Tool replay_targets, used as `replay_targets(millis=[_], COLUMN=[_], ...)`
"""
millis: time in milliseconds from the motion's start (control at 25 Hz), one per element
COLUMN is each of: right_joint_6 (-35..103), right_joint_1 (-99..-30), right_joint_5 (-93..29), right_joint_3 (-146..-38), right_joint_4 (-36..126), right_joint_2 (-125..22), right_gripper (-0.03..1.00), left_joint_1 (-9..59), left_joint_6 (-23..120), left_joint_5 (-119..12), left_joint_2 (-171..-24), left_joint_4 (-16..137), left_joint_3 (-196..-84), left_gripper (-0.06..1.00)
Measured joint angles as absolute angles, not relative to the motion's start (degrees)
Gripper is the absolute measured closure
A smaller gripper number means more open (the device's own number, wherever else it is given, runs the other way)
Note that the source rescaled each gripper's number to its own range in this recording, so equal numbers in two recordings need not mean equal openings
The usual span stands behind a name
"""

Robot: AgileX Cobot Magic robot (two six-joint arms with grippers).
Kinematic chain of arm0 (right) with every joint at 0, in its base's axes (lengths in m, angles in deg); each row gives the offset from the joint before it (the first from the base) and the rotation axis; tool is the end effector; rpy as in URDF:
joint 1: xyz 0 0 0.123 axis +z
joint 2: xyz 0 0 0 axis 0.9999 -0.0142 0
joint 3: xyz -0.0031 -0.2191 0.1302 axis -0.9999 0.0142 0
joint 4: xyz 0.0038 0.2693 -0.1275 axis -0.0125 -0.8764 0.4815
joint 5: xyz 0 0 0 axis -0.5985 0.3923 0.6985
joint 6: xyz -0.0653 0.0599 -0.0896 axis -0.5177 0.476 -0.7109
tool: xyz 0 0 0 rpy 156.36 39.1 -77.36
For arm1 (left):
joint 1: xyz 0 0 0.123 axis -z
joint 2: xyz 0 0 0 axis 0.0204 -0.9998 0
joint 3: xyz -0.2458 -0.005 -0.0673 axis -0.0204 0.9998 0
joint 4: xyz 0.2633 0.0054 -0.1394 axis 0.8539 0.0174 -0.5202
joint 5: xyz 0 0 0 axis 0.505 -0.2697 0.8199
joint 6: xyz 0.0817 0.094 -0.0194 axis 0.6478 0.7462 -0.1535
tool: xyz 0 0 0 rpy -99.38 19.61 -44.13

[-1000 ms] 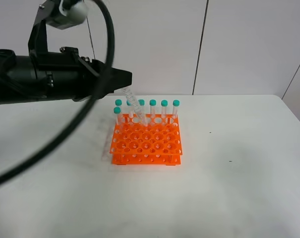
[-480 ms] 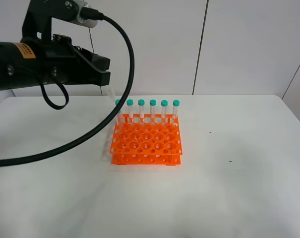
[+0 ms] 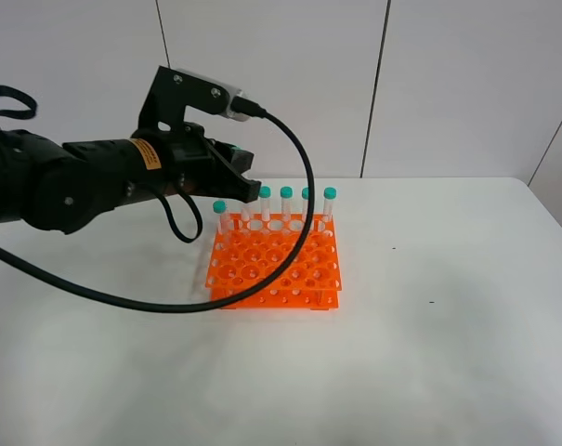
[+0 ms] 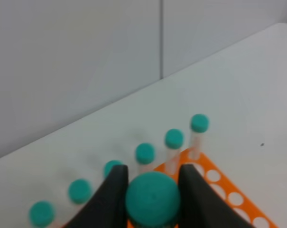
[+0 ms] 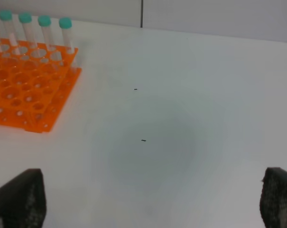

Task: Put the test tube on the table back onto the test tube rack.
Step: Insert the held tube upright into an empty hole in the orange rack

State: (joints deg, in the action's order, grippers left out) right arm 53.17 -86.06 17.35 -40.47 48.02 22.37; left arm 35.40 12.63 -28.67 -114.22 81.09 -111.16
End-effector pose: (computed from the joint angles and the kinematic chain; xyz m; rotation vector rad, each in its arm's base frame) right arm 0.0980 0.0144 0.2895 -0.1243 1.9920 0.0914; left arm 0.3419 -0.2396 0.1921 0.6494 1.7040 -0.3985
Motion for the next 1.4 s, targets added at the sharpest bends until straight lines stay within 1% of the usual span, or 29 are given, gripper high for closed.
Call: replay_targets(millis=[160,440,720,1040,1400], right_joint_6=[53.17,53.17,53.17,53.17,53.17], right_joint_1=[-86.06,-86.06,-86.06,-86.06,-86.06], right_joint_5=[17.35,17.35,17.35,17.35,17.35], right_joint_3=[-40.47,-40.47,-40.47,-40.47,-40.47], right_joint_4=[48.02,48.02,47.92,47.85,47.79], right_joint_2=[22.37,22.37,22.37,22.37,22.37], right_gripper=[-0.03,-0.03,-0.03,-0.03,-0.03], left_joint_1=[35.82,32.54,29.37,29.23,29.23], left_joint_6=[12.58,13.02,13.21,17.06,17.69], left_joint_5=[-26.42,-26.91,-26.87,-25.63,-24.76], left_joint_2=[-118.34,-123.94,-128.05,-130.18,-130.18], left_joint_4=[81.28,81.5,84.84,85.97,85.97], left_joint_3=[-112.04,-115.72,-117.5,-118.43,-118.5], left_gripper=[0.94,0.94,0.94,0.94,0.94])
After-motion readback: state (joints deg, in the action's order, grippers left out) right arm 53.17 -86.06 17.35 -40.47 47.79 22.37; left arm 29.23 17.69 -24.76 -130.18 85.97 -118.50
